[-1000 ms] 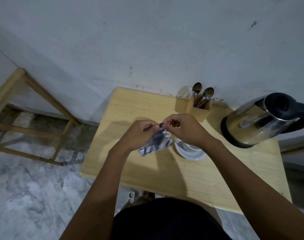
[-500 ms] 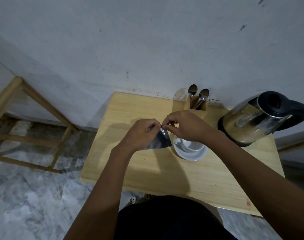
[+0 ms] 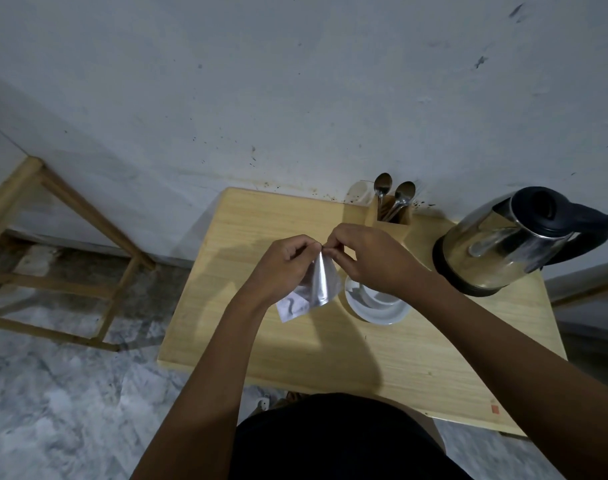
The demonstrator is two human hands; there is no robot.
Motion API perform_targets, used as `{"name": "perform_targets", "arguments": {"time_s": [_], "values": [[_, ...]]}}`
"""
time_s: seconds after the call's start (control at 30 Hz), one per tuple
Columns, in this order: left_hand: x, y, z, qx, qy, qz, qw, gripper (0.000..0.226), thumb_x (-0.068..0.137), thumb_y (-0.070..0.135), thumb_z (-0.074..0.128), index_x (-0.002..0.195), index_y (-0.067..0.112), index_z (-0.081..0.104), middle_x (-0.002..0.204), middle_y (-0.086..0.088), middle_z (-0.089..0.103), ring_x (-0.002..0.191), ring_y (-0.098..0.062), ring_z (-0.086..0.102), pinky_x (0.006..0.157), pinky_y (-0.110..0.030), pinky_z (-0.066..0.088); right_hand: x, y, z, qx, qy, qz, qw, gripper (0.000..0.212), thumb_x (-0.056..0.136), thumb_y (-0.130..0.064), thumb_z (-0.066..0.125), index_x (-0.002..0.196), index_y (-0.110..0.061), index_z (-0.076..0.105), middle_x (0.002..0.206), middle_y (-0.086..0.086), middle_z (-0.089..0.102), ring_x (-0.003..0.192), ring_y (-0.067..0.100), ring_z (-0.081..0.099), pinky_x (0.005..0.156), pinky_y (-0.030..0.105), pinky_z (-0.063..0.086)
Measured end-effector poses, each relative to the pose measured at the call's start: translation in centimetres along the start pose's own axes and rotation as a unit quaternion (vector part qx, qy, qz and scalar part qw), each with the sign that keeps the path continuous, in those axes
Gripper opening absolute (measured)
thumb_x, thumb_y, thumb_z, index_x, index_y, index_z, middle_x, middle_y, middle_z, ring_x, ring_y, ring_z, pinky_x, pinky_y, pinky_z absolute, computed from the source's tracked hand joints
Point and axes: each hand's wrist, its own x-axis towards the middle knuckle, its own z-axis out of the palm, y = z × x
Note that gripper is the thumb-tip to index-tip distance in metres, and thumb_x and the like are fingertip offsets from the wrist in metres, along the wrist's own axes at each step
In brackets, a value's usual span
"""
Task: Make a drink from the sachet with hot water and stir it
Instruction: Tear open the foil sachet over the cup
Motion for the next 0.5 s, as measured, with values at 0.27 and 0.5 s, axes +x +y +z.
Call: {"name": "perform_targets", "arguments": {"time_s": [0.27,0.5], "values": [[0.3,-0.1,-0.4,0.094,0.003,0.045,0.995,0.021,0.093,0.018,0.05,0.081,0.014,0.067,0.068,-0.015,0.058,0.059,-0.013,0.047,0.057,-0.024,0.04,0.5,-0.2,-0.7,0.017,-0.037,0.0,0.999,0.012,0.095,-0.019,0.06,0.085,-0.013,0.064,0.082,-0.003,0.066,0.074,0.017,0.06,0.067,0.04,0.05],[-0.1,0.3,0.1,-0.038,0.017,-0.011,0.999,0.025,0.093,0.018,0.051,0.076,0.01,0.067,0.066,0.005,0.06,0.059,-0.001,0.051,0.059,-0.011,0.042,-0.1,-0.6,1.0,-0.035,0.057,-0.079,0.995,0.019,0.093,-0.013,0.051,0.079,-0.004,0.06,0.072,0.007,0.059,0.063,0.025,0.05,0.057,0.04,0.044]]}}
